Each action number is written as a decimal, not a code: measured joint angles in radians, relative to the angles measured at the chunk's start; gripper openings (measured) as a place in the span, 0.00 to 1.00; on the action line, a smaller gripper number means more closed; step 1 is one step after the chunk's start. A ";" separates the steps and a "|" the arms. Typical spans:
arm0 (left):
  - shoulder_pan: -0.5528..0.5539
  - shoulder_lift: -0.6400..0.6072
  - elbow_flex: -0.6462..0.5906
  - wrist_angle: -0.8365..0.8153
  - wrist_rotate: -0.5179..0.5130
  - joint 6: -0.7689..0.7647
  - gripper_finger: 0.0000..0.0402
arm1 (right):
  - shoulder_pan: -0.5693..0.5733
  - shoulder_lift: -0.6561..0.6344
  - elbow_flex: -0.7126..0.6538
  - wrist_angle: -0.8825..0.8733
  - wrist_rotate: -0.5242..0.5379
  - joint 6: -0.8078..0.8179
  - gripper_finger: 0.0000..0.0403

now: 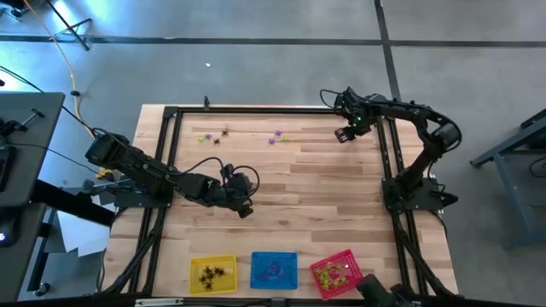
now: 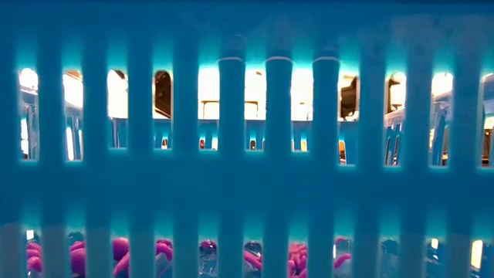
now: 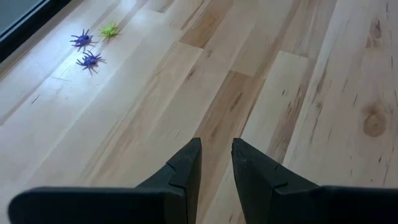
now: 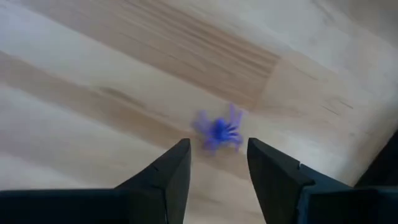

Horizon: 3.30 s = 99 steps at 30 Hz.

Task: Sort Halloween decoration
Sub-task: Put the violet spider toy into the blue bin

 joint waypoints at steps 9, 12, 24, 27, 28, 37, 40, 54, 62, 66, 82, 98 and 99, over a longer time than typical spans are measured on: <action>0.000 0.000 0.000 0.000 -0.001 0.002 0.20 | 0.016 0.126 0.032 -0.003 0.051 -0.027 0.34; 0.000 0.000 0.000 0.000 -0.003 0.007 0.20 | 0.014 0.133 0.032 -0.002 0.038 -0.027 0.31; 0.000 0.000 0.000 0.000 -0.004 0.009 0.20 | 0.014 0.136 0.031 0.004 0.016 -0.034 0.02; 0.000 0.000 0.000 0.000 -0.004 0.009 0.20 | 0.014 0.137 0.037 -0.001 0.014 -0.034 0.01; 0.000 0.000 0.000 0.000 -0.004 0.009 0.20 | 0.014 0.138 0.042 -0.007 0.011 -0.030 0.01; 0.000 0.000 0.000 0.000 -0.004 0.007 0.20 | 0.025 0.147 0.151 -0.152 0.009 0.002 0.00; 0.000 0.000 0.000 0.000 -0.004 0.007 0.20 | 0.055 0.146 0.199 -0.220 0.008 0.003 0.00; 0.000 0.000 0.000 0.000 -0.004 -0.002 0.20 | 0.491 0.142 0.397 -0.526 -0.063 0.149 0.00; 0.000 0.000 0.000 0.000 -0.003 -0.015 0.20 | 0.942 0.141 0.473 -0.437 -0.147 0.332 0.00; 0.000 0.000 0.000 0.000 -0.003 -0.040 0.20 | 1.133 0.141 0.513 -0.337 -0.149 0.476 0.00; 0.000 0.000 0.000 0.000 0.023 -0.071 0.20 | 1.501 0.160 0.599 0.181 -0.029 0.804 0.00; -0.003 0.000 0.000 -0.009 0.104 -0.074 0.20 | 1.523 0.340 0.598 0.376 -0.067 0.745 0.02; -0.004 0.000 0.000 -0.009 0.103 -0.074 0.20 | 1.523 0.340 0.598 0.380 -0.067 0.741 0.04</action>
